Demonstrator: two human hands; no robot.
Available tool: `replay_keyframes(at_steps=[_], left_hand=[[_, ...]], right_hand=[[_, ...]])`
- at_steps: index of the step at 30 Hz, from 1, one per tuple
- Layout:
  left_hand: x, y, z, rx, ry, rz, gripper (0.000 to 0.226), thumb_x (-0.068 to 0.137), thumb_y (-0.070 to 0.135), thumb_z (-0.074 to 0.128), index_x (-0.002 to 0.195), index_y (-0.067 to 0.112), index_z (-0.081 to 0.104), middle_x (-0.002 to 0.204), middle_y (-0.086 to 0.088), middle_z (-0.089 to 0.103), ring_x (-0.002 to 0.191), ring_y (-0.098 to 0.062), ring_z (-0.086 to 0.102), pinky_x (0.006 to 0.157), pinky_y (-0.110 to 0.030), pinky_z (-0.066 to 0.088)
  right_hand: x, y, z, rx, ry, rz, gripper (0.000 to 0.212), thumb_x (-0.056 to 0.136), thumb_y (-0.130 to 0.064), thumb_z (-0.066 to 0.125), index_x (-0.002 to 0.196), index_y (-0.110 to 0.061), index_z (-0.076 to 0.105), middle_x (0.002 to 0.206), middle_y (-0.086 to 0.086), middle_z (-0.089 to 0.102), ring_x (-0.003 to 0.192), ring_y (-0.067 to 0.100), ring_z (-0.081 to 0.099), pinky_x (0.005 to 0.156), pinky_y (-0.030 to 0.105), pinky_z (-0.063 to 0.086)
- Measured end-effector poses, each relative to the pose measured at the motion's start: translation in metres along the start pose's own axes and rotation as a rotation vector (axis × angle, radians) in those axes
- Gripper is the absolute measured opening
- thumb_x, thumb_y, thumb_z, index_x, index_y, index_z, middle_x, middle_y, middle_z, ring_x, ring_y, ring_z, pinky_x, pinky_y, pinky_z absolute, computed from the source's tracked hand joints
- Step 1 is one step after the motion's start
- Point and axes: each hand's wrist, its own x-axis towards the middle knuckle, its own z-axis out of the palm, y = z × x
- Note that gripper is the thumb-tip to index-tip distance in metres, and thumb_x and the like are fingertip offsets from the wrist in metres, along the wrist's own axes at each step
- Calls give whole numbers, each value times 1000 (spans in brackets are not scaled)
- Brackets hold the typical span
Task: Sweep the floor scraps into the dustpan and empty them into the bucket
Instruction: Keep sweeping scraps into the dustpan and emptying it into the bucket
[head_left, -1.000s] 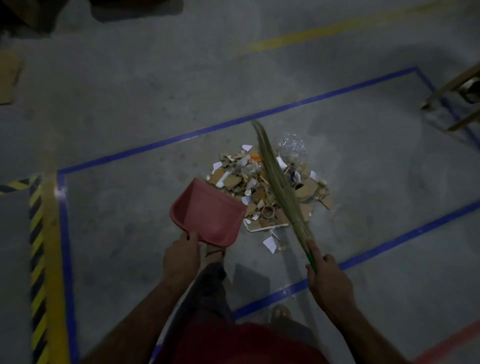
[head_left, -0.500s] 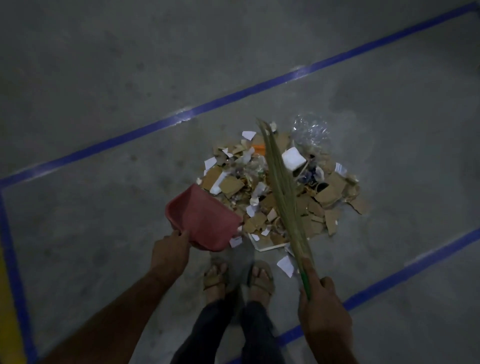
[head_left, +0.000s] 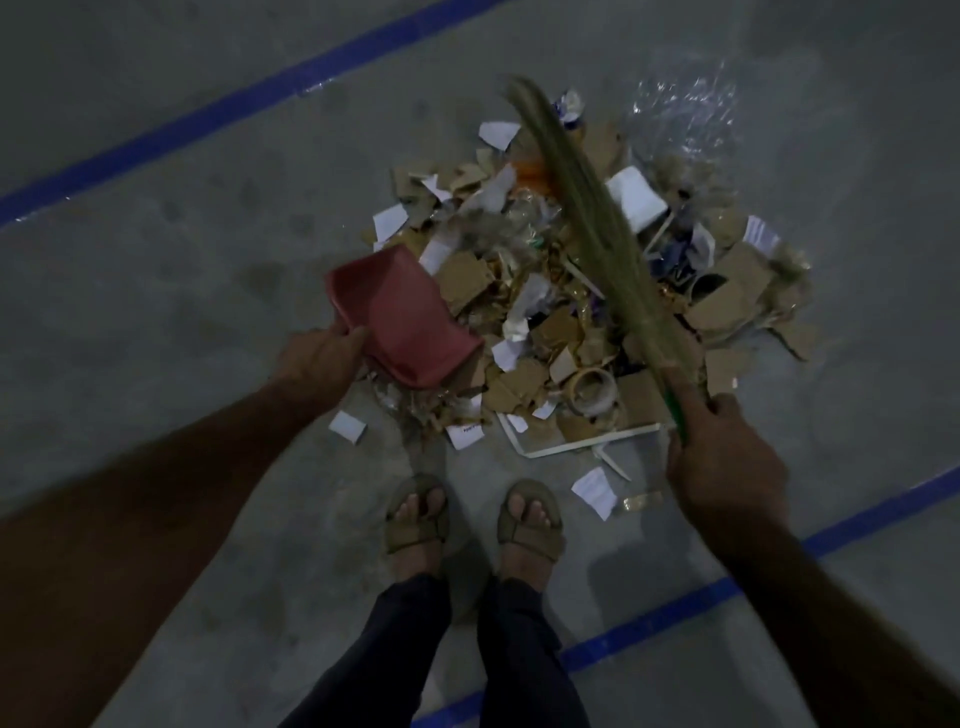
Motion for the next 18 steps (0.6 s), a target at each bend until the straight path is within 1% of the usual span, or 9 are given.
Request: replay_keyframes(at_steps=[3,6,9,11,12,14,15,16,18], left_hand=[[19,7,1,-58,21,48,36,98,34,50,129,16,51,114,-17,63,91,-40,67,73,-43,48],[28,13,11,-98,29,101,33,96,30,53,125,15,48,112,-19,60,83,-42,66,68,-47,52],[21,20,24,-121,20,67,35,96,28,51,129,17,46,114,-18,58,81,-41,66,65,-45,50],[13,30,32,-128,31,67,37,96,25,51,131,16,48,112,-18,59,79,-40,65,62,-44,49],[10,35,36,-131,33,76,39,95,23,53,133,15,48,112,-18,59,79,-40,65,61,-43,48],[4,46,45,-141,30,65,44,94,19,55,136,14,46,114,-18,57,80,-41,64,60,-44,50],[0,50,47,-145,20,54,44,94,19,55,137,15,44,115,-18,56,82,-42,63,61,-44,51],[-2,55,50,-150,20,46,44,95,19,54,138,15,43,117,-18,55,85,-42,62,62,-44,51],[-9,66,51,-169,27,28,43,98,21,51,140,15,42,118,-18,55,86,-41,60,62,-40,48]], right_hand=[[35,15,9,-47,-81,-58,75,97,-20,50,153,-49,9,110,12,55,67,22,48,55,31,45],[49,21,19,-45,-182,-181,71,95,-25,52,152,-48,15,96,5,53,68,19,49,55,31,44],[41,18,20,87,-241,-259,71,94,-28,59,153,-43,23,88,0,47,68,14,46,54,29,38],[27,15,24,146,-271,-309,69,94,-28,61,152,-42,26,91,-3,50,71,8,47,56,23,33],[18,15,30,148,-287,-327,65,94,-28,61,151,-40,31,96,-3,53,74,8,49,59,22,34],[-1,17,40,177,-324,-324,52,92,-33,63,142,-29,50,104,-4,57,80,7,52,65,21,37],[-12,17,44,193,-361,-305,46,91,-37,63,135,-26,55,103,-6,58,80,5,54,65,18,38],[-23,15,46,207,-378,-313,44,91,-39,65,132,-27,56,103,-6,60,80,4,56,63,14,37],[-47,9,47,214,-359,-375,53,88,-36,69,138,-30,53,109,-4,63,82,5,59,57,9,34]])
